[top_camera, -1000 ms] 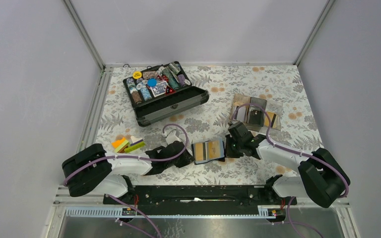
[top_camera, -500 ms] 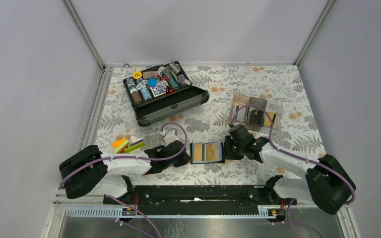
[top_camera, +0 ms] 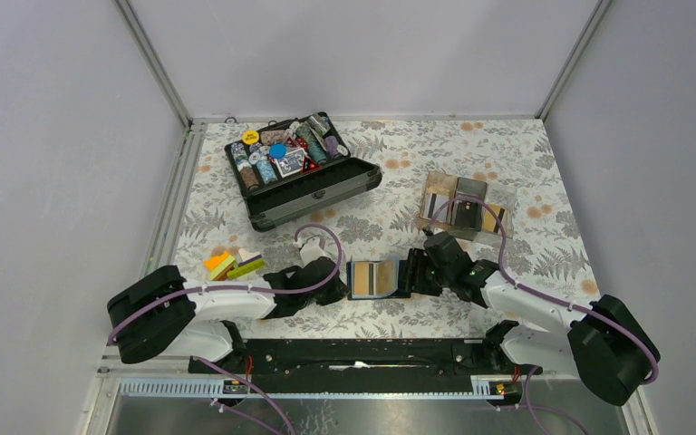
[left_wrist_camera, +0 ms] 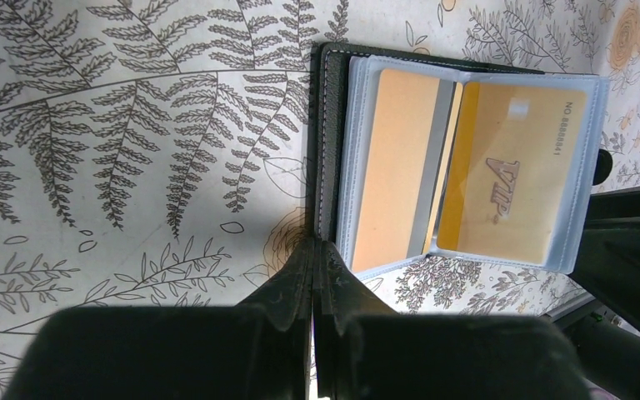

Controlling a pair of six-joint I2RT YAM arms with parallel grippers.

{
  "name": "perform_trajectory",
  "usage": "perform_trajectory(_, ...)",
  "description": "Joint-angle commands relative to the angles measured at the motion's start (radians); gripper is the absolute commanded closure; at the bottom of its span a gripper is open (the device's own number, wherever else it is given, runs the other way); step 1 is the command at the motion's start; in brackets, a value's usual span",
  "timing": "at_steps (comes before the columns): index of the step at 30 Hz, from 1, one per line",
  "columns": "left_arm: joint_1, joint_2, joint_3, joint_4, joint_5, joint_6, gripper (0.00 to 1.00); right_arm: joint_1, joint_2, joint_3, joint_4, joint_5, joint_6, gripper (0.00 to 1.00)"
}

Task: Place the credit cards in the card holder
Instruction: Close the card holder at the center of the board.

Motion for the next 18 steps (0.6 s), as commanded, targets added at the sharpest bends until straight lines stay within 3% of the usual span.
perform_trajectory(1,-0.005,-0.025,-0.002,0.052,-0.008,0.013,1.0,0.008,-0.037,-0.027,0.063,-0.005,0.056,0.45)
perform_trajectory(7,-0.003,-0.024,-0.004,0.058,-0.002,0.016,1.0,0.008,-0.076,-0.043,0.14,-0.045,0.046,0.42)
perform_trajectory(18,-0.003,-0.033,-0.014,0.09,0.006,0.032,1.0,0.035,0.097,0.038,0.254,-0.107,-0.004,0.46)
